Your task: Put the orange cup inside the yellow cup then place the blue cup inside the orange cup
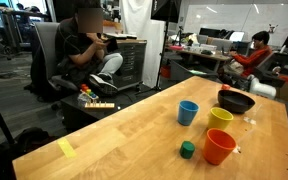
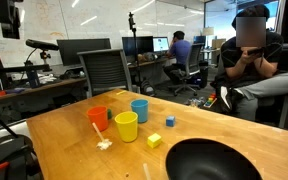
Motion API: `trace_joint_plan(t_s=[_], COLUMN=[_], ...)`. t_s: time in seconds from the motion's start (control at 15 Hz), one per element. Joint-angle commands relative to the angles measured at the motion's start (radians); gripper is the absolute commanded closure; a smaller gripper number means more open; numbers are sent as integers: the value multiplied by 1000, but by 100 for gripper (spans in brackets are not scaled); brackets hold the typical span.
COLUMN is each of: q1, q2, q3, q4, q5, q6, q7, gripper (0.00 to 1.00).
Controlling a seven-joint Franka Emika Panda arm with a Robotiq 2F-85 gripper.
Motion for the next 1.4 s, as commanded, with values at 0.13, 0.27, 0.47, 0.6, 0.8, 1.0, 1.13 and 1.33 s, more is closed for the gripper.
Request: trace_joint_plan(t_s=[0.13,0.27,0.47,0.6,0.8,1.0,1.13,1.33], q1=[-12,-20,-34,-38,-40,-40,-44,-54], q2=[-1,-3,48,107,213,320,385,471], q3=[9,12,22,29,31,27,19,5], q4=[2,-11,-19,-7,11,26,38,50], q5=[5,2,-4,-17,-29,-63,-92,-137], q6=[-4,26,111,167,271,366,416,507], q7=[-6,1,10,15,21,35,41,61], gripper=[0,0,0,0,0,0,0,0])
